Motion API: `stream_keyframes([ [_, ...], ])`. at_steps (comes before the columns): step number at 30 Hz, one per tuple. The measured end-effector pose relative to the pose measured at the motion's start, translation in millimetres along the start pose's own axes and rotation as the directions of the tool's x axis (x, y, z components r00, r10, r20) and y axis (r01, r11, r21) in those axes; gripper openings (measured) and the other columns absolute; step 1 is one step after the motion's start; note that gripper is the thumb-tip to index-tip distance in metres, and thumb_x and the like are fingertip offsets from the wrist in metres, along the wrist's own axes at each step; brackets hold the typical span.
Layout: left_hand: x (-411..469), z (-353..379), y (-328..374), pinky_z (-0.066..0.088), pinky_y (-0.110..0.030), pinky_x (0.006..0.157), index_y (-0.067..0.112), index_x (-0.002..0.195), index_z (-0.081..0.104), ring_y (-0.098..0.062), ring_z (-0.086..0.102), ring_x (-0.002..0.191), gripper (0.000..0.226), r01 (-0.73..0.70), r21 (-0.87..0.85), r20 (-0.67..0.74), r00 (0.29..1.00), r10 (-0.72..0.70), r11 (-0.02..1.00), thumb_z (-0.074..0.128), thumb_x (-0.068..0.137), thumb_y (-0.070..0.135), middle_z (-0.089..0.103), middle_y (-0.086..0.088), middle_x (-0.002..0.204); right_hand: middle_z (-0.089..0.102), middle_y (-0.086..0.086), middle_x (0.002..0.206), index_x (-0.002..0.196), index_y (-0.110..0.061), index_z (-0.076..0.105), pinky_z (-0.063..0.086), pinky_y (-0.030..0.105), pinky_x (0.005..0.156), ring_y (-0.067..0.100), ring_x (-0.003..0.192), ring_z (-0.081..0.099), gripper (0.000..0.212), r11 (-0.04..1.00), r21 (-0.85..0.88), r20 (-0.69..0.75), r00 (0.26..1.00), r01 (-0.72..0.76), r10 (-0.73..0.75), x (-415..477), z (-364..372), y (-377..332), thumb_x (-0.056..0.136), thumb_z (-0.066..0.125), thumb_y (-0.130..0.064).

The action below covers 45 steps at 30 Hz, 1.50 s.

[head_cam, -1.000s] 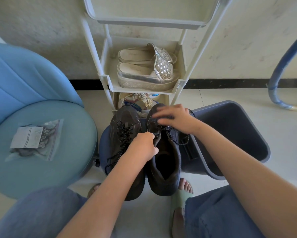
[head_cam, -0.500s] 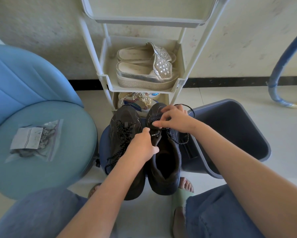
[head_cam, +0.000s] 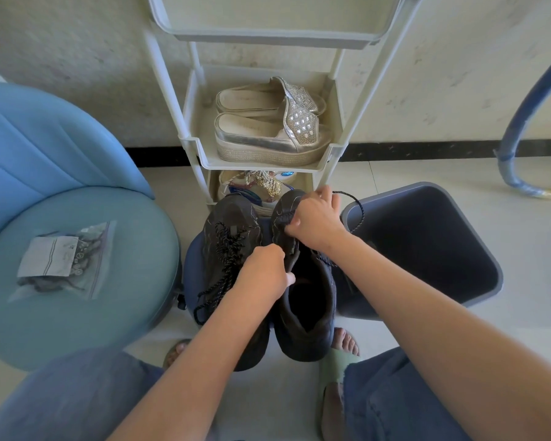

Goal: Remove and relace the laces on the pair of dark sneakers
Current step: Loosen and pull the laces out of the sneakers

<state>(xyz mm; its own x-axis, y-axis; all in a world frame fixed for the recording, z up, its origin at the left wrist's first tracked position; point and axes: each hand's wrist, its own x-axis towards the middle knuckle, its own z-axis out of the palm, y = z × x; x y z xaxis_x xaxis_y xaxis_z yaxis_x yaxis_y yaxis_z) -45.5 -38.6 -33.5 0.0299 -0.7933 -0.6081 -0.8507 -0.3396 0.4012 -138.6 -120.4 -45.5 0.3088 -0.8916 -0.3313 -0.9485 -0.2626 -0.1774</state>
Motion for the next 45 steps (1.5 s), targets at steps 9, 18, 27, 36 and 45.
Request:
stream_keyframes([
  [9, -2.3, -1.7, -1.0, 0.05, -0.035, 0.085, 0.002, 0.116, 0.057, -0.03, 0.061, 0.1, 0.035, -0.022, -0.028, 0.024, 0.999, 0.022, 0.999, 0.06, 0.091, 0.026, 0.062, -0.015, 0.113, 0.056, 0.02, 0.115, 0.097, -0.005, 0.07, 0.037, 0.027, 0.076, 0.015, 0.093, 0.038, 0.031, 0.541, 0.786, 0.071, 0.912, -0.3, 0.404, 4.3, -22.7, 27.9, 0.09, 0.063, -0.035],
  [18, 23.0, -3.7, 5.2, 0.046, -0.036, 0.092, 0.021, 0.119, 0.064, -0.019, 0.056, 0.11, 0.027, -0.265, -0.081, -0.348, 0.911, 0.222, 0.961, 0.053, 0.095, 0.02, 0.061, 0.0, 0.115, 0.069, 0.019, 0.085, 0.089, 0.003, 0.063, 0.058, 0.033, 0.059, 0.025, 0.061, 0.066, 0.029, 0.808, 0.486, 0.336, 0.925, -0.333, 0.179, -11.4, -49.1, 36.9, 0.096, 0.054, -0.024],
  [27, 42.7, -2.5, 12.4, 0.035, -0.029, 0.084, 0.028, 0.122, 0.061, -0.02, 0.045, 0.116, 0.029, -0.346, 0.326, -0.265, 0.859, 0.437, 0.879, 0.053, 0.095, 0.025, 0.052, 0.001, 0.118, 0.073, 0.017, 0.089, 0.104, 0.01, 0.063, 0.061, 0.036, 0.067, 0.032, 0.075, 0.073, 0.036, 0.899, 0.315, 0.663, 0.748, -0.303, 0.02, -19.8, -34.4, 34.8, 0.087, 0.069, -0.02],
  [36, 49.1, 6.4, 14.5, 0.034, -0.028, 0.075, 0.018, 0.104, 0.058, -0.018, 0.049, 0.107, 0.012, -0.213, 0.04, -0.323, 0.922, 0.214, 0.976, 0.048, 0.097, 0.021, 0.053, 0.0, 0.108, 0.072, 0.018, 0.089, 0.103, 0.011, 0.062, 0.06, 0.029, 0.062, 0.029, 0.073, 0.073, 0.025, 0.845, 0.414, 0.663, 0.748, -0.338, -0.026, -22.2, -36.8, 45.9, 0.087, 0.064, -0.009],
  [45, 54.5, 10.7, 7.5, 0.047, -0.024, 0.066, 0.005, 0.093, 0.06, -0.015, 0.054, 0.067, 0.017, 0.009, -0.888, -0.194, 0.9, -0.391, 0.461, 0.044, 0.099, 0.007, 0.057, -0.005, 0.082, 0.072, 0.013, 0.073, 0.107, 0.011, 0.06, 0.061, 0.037, 0.07, 0.032, 0.076, 0.072, 0.025, 0.827, 0.437, 0.664, 0.747, -0.354, -0.031, -21.7, -34.9, 47.0, 0.087, 0.063, -0.003],
])
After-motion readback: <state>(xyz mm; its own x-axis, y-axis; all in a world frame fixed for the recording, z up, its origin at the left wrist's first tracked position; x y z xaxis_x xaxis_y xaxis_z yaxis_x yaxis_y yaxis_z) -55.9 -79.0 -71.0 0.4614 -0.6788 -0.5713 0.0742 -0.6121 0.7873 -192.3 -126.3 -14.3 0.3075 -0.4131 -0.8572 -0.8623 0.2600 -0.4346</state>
